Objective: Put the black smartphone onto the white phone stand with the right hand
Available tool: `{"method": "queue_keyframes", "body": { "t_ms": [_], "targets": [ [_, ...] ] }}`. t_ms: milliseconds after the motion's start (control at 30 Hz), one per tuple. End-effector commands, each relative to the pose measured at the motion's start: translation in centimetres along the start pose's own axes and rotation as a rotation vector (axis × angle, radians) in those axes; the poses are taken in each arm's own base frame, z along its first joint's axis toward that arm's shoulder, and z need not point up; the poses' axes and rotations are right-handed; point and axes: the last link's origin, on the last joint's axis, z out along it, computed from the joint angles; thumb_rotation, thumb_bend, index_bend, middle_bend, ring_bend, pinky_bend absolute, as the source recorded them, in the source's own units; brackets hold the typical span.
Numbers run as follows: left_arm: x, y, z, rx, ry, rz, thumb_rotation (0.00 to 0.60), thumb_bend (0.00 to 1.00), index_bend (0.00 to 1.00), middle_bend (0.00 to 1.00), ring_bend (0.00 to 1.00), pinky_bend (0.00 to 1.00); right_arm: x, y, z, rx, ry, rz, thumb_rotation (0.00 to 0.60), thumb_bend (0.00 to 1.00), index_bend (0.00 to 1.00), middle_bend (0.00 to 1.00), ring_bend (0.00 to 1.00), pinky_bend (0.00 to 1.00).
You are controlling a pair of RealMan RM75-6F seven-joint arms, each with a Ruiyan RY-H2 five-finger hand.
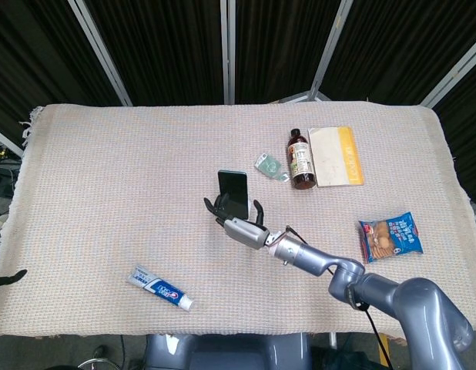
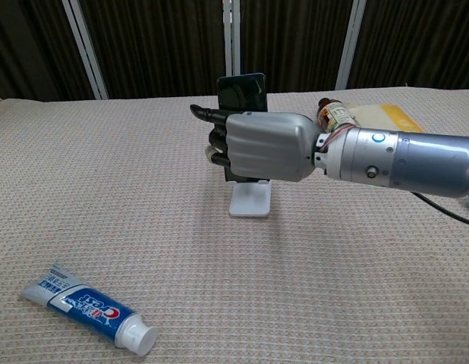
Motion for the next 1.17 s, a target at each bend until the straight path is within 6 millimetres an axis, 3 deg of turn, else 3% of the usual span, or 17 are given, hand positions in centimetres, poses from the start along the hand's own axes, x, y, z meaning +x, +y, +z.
{"method": "queue_keyframes", "body": {
  "t_ms": [33, 300, 400, 500, 600, 733, 867, 1000, 1167],
  "targets": [
    [0.0, 0.0, 0.0, 0.000, -0.001, -0.001, 0.600, 0.00, 0.00, 0.00, 0.00, 0.00, 0.0, 0.3, -0.3, -0.014, 0.001, 0.004, 0.600, 0.09, 0.18, 0.26, 0.33, 0.07],
    [0.0, 0.2, -0.2, -0.015, -0.003, -0.008, 0.600, 0.00, 0.00, 0.00, 0.00, 0.00, -0.4, 3.2, -3.7, -0.142, -0.013, 0.082, 0.600, 0.09, 0.18, 0.28, 0.33, 0.10],
    [0.2, 0.4, -0.3, -0.028, 0.001, -0.012, 0.600, 0.00, 0.00, 0.00, 0.00, 0.00, -0.6, 5.1, -6.3, -0.238, -0.032, 0.163, 0.600, 0.09, 0.18, 0.29, 0.34, 0.10],
    [0.4, 0.6, -0.6, -0.045, 0.011, -0.017, 0.600, 0.00, 0.00, 0.00, 0.00, 0.00, -0.9, 6.9, -10.2, -0.365, -0.085, 0.303, 0.600, 0.08, 0.18, 0.28, 0.34, 0.10],
    [0.6, 0.8, -0.9, -0.062, 0.027, -0.017, 0.600, 0.00, 0.00, 0.00, 0.00, 0.00, -1.3, 7.9, -14.3, -0.485, -0.170, 0.458, 0.600, 0.06, 0.16, 0.22, 0.24, 0.06],
    [0.8, 1.3, -1.5, -0.093, 0.058, -0.016, 0.600, 0.00, 0.00, 0.00, 0.00, 0.00, -1.8, 7.3, -19.7, -0.656, -0.328, 0.720, 0.600, 0.00, 0.03, 0.03, 0.02, 0.00],
    [1.0, 1.6, -2.0, -0.118, 0.085, -0.013, 0.600, 0.00, 0.00, 0.00, 0.00, 0.00, -1.2, 6.1, -24.0, -0.783, -0.482, 1.019, 0.600, 0.00, 0.00, 0.00, 0.00, 0.00],
    [1.1, 1.9, -2.2, -0.137, 0.099, -0.011, 0.600, 0.00, 0.00, 0.00, 0.00, 0.00, -0.3, 5.4, -27.1, -0.849, -0.573, 1.170, 0.600, 0.00, 0.00, 0.00, 0.00, 0.00],
    [1.1, 1.8, -2.5, -0.144, 0.100, -0.017, 0.600, 0.00, 0.00, 0.00, 0.00, 0.00, 1.1, 4.2, -30.3, -0.902, -0.631, 1.238, 0.600, 0.00, 0.00, 0.00, 0.00, 0.00]
  ]
}}
